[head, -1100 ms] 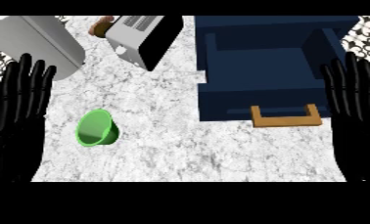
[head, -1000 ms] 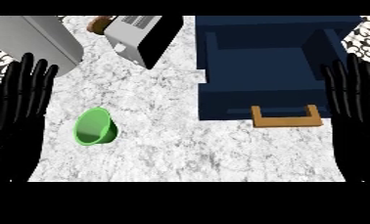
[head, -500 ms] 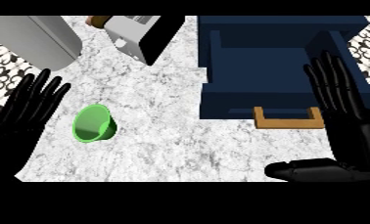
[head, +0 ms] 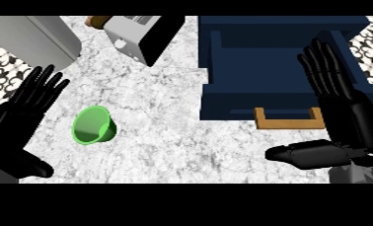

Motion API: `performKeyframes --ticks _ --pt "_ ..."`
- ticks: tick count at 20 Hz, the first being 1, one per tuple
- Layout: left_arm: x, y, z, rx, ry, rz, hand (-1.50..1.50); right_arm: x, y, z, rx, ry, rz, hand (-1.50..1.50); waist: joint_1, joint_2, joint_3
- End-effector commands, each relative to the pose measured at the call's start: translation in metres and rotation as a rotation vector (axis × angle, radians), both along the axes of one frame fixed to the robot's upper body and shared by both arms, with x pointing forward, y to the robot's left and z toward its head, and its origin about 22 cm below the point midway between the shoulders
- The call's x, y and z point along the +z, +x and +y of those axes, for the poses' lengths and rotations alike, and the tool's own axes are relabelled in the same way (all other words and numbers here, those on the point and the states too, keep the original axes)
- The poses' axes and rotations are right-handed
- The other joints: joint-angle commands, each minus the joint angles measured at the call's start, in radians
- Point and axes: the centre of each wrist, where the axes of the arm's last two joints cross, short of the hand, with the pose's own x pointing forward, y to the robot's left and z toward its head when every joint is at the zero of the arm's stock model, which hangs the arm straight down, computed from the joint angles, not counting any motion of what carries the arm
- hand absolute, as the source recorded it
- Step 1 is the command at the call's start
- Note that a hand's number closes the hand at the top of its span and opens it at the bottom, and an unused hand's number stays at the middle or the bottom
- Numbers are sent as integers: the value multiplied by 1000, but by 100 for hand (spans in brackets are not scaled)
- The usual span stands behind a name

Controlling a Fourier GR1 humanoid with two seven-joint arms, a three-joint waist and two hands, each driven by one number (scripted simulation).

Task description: Pick up the cup, place it into the drawer and close the drawer

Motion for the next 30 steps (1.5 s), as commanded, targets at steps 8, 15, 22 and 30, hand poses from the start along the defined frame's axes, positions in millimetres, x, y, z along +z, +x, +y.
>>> performKeyframes --ticks 8,15,22,30 --pt "-88 13 23 65 72 99 -150 16 12 -10 7 -33 -29 -150 -9 2 -1" --pt "-119 6 22 85 110 133 -150 21 19 -8 5 -10 -33 -150 -1 -1 0" --pt "-164 -4 29 122 134 153 -150 17 36 -18 -9 -7 -28 -150 -13 6 -2" --pt "-171 -2 29 144 114 137 -150 26 26 -4 11 -7 -26 -150 -29 12 -5"
